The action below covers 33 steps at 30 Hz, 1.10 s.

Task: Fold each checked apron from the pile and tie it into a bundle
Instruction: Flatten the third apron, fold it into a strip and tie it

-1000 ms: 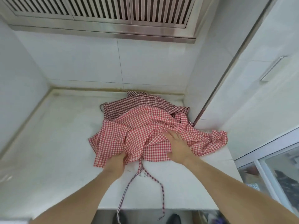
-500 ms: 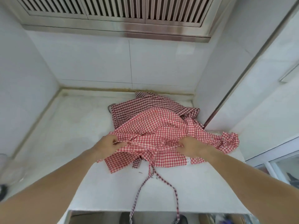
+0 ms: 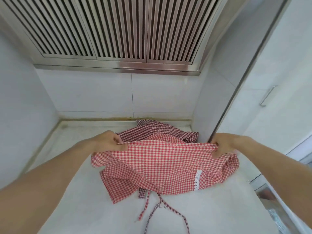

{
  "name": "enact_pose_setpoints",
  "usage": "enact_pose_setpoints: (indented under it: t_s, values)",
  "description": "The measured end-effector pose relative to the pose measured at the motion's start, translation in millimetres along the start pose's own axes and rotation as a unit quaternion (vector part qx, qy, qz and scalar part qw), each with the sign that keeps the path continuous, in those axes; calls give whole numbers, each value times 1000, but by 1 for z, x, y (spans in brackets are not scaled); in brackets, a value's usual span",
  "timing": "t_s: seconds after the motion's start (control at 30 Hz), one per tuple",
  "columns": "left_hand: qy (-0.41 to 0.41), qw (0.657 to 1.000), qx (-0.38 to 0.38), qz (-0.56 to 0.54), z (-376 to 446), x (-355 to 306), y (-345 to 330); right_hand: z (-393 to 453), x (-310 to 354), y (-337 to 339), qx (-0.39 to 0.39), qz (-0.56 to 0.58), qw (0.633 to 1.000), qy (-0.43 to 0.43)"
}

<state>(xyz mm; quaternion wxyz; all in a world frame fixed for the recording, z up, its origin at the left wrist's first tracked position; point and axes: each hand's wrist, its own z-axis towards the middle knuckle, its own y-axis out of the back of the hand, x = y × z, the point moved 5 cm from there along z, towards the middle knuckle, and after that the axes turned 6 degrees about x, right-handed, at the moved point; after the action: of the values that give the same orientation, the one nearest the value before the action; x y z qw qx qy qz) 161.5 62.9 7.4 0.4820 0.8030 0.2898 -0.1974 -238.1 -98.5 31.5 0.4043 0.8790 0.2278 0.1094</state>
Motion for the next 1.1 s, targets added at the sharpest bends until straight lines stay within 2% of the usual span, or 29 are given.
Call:
enact_pose_setpoints:
  t_s: [0.03,0.1,0.13,0.2,0.3,0.37,0.43,0.47,0.53,0.6,0.63,0.73,0.83,1.0,1.1]
  values:
    - [17,998,52,38,-3,-2,3,-5,-4,5,14,-24,999,-36]
    - [38,989,70,123,-6,-8,16,-11,-10,18,9,-41,995,-90]
    - [44,987,36,153,-6,-12,27,-16,-11,27,-6,-42,994,-102]
    - [67,984,-72,145,-5,-13,52,-28,-12,41,-32,-36,992,-120]
    - [85,975,-195,62,-15,-24,83,-40,-23,61,-71,43,988,-130]
    - [75,961,-259,-52,-21,-33,97,-45,-27,81,-167,148,968,-114]
    - [55,935,-315,-156,-32,-47,110,-51,-30,102,-273,304,909,-79]
    - [45,921,-339,-187,-37,-56,118,-55,-27,113,-302,408,860,-49]
    - [11,895,-381,-231,-44,-68,134,-66,-19,132,-316,617,720,34]
    - [-21,876,-421,-237,-58,-82,149,-79,-18,157,-361,702,607,99]
    - [-35,869,-438,-227,-64,-89,154,-86,-18,167,-392,703,582,115]
    - [-109,838,-479,-236,-88,-112,165,-122,-13,189,-487,660,556,131]
    - [-170,808,-529,-194,-110,-122,170,-144,-13,192,-523,660,511,173]
    - [-263,780,-555,-121,-138,-121,158,-167,-16,166,-581,604,520,163]
    - [-236,795,-553,-84,-146,-112,141,-163,-25,141,-573,598,543,138]
